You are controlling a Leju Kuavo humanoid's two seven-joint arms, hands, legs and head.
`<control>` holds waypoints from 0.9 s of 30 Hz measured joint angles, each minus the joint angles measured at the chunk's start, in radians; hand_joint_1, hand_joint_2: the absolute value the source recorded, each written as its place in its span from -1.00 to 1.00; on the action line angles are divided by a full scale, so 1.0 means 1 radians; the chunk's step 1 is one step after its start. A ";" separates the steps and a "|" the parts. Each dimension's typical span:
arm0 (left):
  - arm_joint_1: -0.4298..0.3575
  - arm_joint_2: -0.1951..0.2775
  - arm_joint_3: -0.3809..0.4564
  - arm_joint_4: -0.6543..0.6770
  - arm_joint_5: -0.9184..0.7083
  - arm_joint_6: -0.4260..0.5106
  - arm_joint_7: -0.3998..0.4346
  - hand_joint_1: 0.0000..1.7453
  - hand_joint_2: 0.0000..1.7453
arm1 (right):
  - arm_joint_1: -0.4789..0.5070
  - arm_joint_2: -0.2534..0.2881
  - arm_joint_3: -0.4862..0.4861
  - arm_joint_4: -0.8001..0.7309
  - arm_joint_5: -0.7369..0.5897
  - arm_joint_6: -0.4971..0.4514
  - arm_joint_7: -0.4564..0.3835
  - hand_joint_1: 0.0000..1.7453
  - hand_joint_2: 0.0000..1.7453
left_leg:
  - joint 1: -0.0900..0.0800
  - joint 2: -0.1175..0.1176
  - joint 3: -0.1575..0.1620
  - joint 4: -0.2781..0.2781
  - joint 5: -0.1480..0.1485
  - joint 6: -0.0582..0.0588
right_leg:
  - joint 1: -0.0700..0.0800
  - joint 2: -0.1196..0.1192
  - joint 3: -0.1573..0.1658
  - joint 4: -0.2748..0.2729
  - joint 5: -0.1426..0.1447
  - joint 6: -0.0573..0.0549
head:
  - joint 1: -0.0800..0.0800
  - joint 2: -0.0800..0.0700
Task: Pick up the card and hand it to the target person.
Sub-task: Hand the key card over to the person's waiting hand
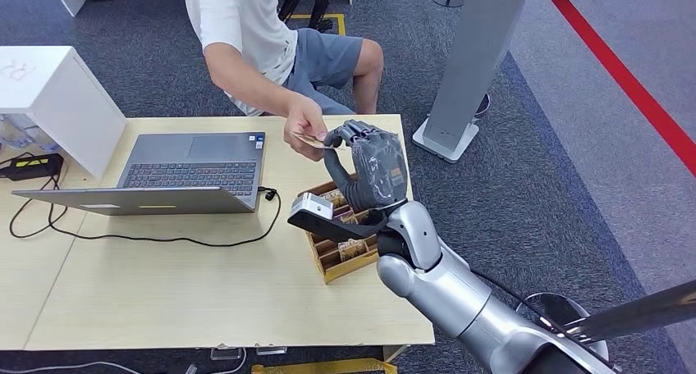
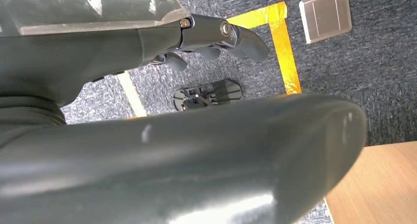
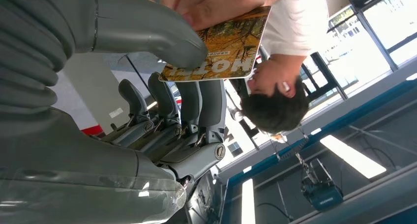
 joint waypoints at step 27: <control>0.033 -0.003 0.004 0.000 0.063 0.014 -0.009 -1.00 -1.00 | 0.255 -0.071 -0.096 -0.031 -1.044 0.198 -0.302 -1.00 1.00 | 0.000 0.000 0.001 0.000 0.000 0.000 | 0.000 0.000 0.000 -0.001 0.000 0.000 | 0.001 0.000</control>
